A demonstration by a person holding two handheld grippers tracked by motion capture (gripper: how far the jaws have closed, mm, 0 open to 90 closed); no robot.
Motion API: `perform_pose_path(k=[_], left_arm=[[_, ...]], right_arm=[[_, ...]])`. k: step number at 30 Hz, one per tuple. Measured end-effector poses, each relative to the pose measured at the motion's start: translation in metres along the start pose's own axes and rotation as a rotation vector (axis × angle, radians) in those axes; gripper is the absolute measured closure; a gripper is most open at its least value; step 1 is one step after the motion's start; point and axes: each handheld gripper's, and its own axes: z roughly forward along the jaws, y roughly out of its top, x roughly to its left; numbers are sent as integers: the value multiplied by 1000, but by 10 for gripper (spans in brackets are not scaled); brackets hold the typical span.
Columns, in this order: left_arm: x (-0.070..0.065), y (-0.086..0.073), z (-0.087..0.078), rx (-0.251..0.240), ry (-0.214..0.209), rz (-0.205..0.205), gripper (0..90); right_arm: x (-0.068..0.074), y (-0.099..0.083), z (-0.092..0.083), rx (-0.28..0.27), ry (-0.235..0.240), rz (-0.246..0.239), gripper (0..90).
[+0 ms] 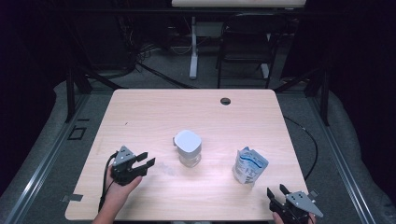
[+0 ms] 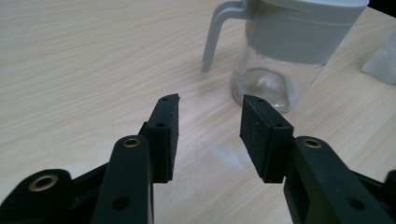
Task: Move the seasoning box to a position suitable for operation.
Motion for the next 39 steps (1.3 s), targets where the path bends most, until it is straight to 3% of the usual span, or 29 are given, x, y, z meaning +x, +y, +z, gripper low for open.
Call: perform_pose_path(k=[4,11,20,26,30,31,35,39], left_arm=[[-1,8,21,29,3,5,607],[-1,14,39,53,23,33,615],[3,30,67,77,35,40,615],[4,39,86,84,52,44,567],[2,40,93,86,58,72,566],[2,41,95,90,40,56,578],[2,42,97,93,49,43,634],[5,42,98,99,32,34,706]], right_arm=[[-3,-1,3,-7,-2,16,478],[-2,0,4,-4,14,11,478],[-5,0,5,-11,11,25,473],[-6,0,5,-11,5,28,470],[-5,1,4,-14,8,27,469],[-5,1,3,-19,10,30,468],[-5,1,4,-15,6,24,466],[-9,0,4,-22,11,59,466]])
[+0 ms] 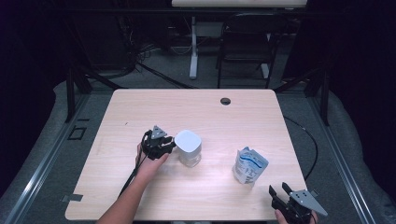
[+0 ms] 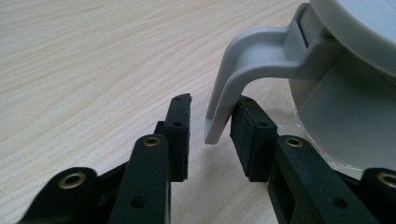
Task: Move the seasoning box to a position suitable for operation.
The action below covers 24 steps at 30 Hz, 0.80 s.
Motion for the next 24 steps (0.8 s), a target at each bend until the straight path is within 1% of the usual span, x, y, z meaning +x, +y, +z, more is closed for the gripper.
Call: perform_pose_path(k=[1,2,3,4,6,10,16,18,19,24], left_arm=[[1,0,0,2,-11,1,706],[-1,0,1,3,-26,-10,754],[-1,0,1,3,-26,-10,772],[-1,0,2,5,-23,-7,772],[-3,0,2,7,-11,15,795],[-6,0,-1,21,8,48,807],[-8,-1,-5,40,4,75,816],[-9,-1,-6,45,2,74,817],[-9,-1,-7,46,0,68,816],[-11,-6,-12,43,-9,63,817]], right_arm=[[0,0,0,0,0,0,466],[0,0,0,1,0,-2,466],[0,0,0,1,0,-2,466],[0,0,0,3,0,-1,466],[1,0,0,2,2,-5,466],[2,0,0,-2,5,-4,466],[3,0,1,4,4,-5,466],[3,1,0,13,2,-17,466],[5,1,1,3,8,-11,466],[4,1,0,-2,5,-7,466]])
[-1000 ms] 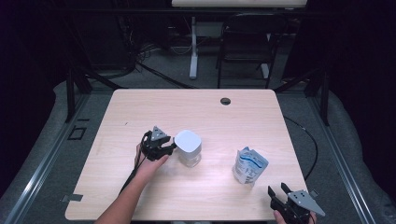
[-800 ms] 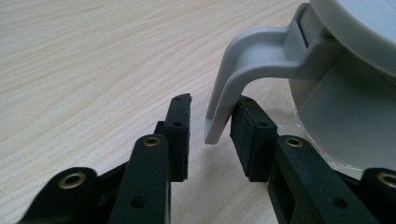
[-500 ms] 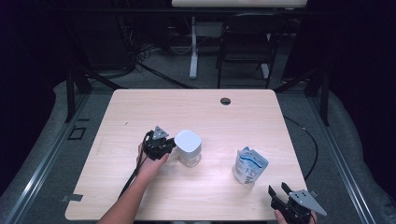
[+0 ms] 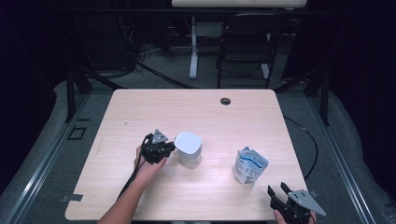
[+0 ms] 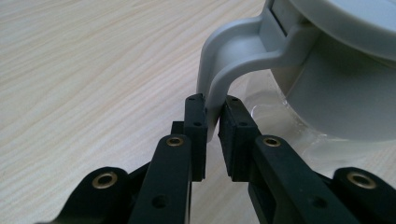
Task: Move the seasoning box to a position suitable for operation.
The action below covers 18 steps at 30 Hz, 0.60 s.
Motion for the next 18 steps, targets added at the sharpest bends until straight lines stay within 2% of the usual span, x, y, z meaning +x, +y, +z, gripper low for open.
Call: perform_pose_path(k=[6,18], left_arm=[[-3,-9,-9,-13,-8,-19,816],[-14,-21,-20,-26,-55,-5,813]], right_arm=[[-1,0,1,-4,1,5,466],[0,0,1,-3,1,7,466]])
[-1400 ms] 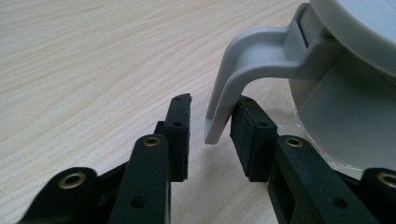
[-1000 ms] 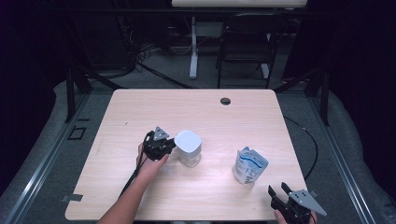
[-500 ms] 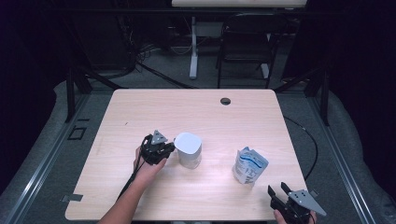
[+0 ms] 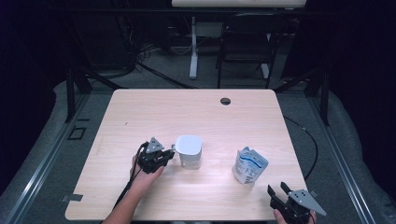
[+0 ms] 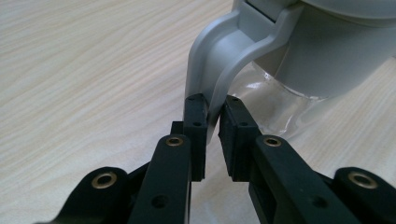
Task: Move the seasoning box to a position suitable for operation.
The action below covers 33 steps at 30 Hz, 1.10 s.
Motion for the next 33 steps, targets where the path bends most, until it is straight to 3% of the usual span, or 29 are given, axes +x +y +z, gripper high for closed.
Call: perform_pose_path(k=[17,22,33], left_arm=[[-10,-7,-15,-15,-84,-3,804],[-8,-4,-21,-35,-60,16,674],[-6,4,-11,-36,-55,30,583]], right_arm=[[1,1,-1,-8,3,2,464],[2,1,-2,-8,3,7,462],[0,2,-4,-13,-5,3,460]])
